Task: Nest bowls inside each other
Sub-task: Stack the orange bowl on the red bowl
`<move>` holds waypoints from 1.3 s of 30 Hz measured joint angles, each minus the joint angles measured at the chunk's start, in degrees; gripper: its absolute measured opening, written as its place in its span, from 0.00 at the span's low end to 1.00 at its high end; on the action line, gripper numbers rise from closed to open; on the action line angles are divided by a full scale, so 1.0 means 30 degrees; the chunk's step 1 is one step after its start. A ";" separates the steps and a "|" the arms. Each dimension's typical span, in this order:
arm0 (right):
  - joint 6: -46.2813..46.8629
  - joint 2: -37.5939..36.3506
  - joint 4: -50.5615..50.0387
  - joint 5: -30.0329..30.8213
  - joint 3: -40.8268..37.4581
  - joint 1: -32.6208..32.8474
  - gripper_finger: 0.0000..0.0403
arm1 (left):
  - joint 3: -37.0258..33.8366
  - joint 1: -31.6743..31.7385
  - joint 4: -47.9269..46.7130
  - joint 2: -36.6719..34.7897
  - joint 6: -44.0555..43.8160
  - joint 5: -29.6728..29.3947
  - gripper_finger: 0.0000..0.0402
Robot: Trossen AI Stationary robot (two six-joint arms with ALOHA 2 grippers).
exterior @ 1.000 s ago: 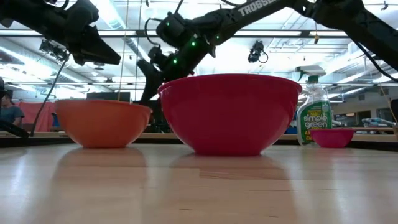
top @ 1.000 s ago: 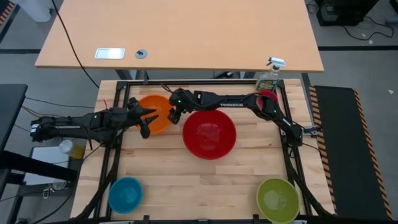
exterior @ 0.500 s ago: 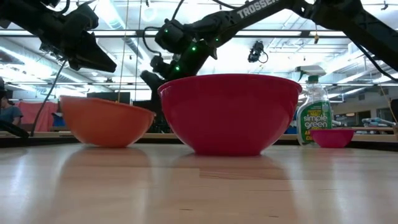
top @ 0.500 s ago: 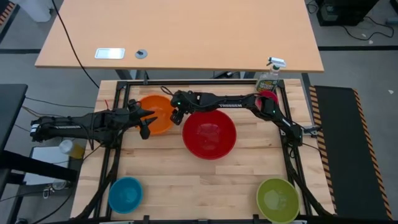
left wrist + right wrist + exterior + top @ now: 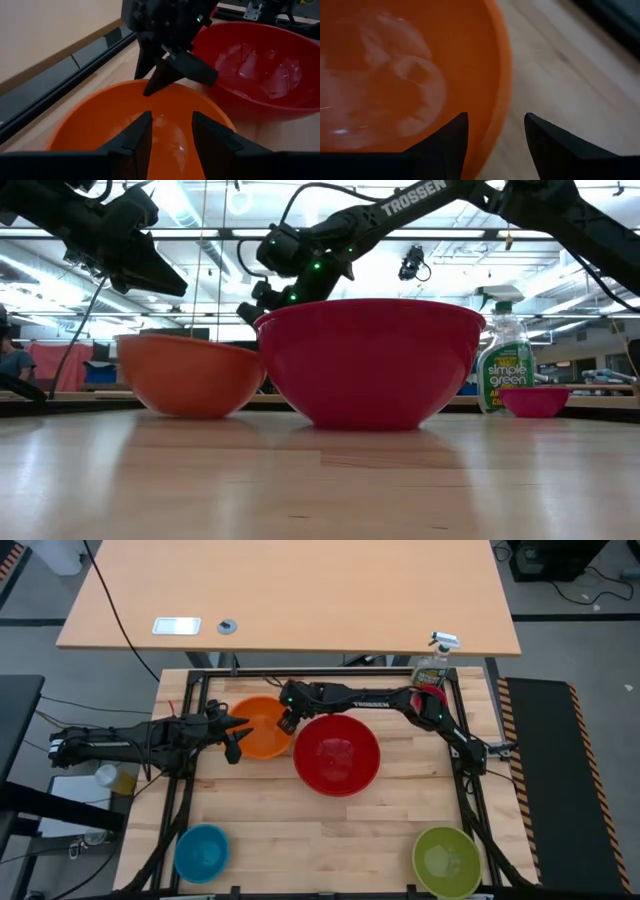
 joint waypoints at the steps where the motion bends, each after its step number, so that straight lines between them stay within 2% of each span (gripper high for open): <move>1: -0.0007 0.0000 0.0006 -0.0420 0.0000 0.0002 0.50 | 0.0000 0.0000 0.0000 0.0006 0.0000 0.0000 0.35; 7: -0.0181 0.0007 0.0181 -0.0717 0.0000 0.0184 0.48 | 0.0000 0.0000 0.0000 0.0004 0.0003 0.0000 0.35; 10: -0.0195 0.0007 0.0219 -0.0690 0.0000 0.0201 0.43 | 0.0000 0.0000 -0.0007 0.0000 0.0007 0.0000 0.35; 19: -0.0169 0.0015 0.0899 -0.0930 0.0005 0.0043 0.06 | 0.0003 -0.0006 0.0000 -0.0002 0.0513 0.0110 0.35; 24: -0.0239 0.0015 0.1889 -0.1391 0.0015 -0.0149 0.08 | 0.0720 -0.0099 0.0060 -0.0678 0.1671 0.0799 0.35; 27: -0.0265 0.0017 0.2462 -0.2582 0.0175 -0.0321 0.10 | 0.0995 -0.0567 0.0030 -0.1380 0.1988 0.0816 0.35; 32: -0.1171 -0.0117 0.2141 -0.4599 0.0881 -0.0355 0.05 | 0.1013 -0.1698 0.0026 -0.3003 0.2131 0.0831 0.35; 36: -0.1746 -0.1313 0.1254 -0.5933 0.1381 -0.0269 0.05 | 0.1013 -0.2556 0.0023 -0.4542 0.2348 0.0831 0.35; 39: -0.2218 -0.2514 0.0161 -0.5999 0.1406 -0.0159 0.06 | 0.1018 -0.2983 0.0019 -0.5470 0.2521 0.0823 0.35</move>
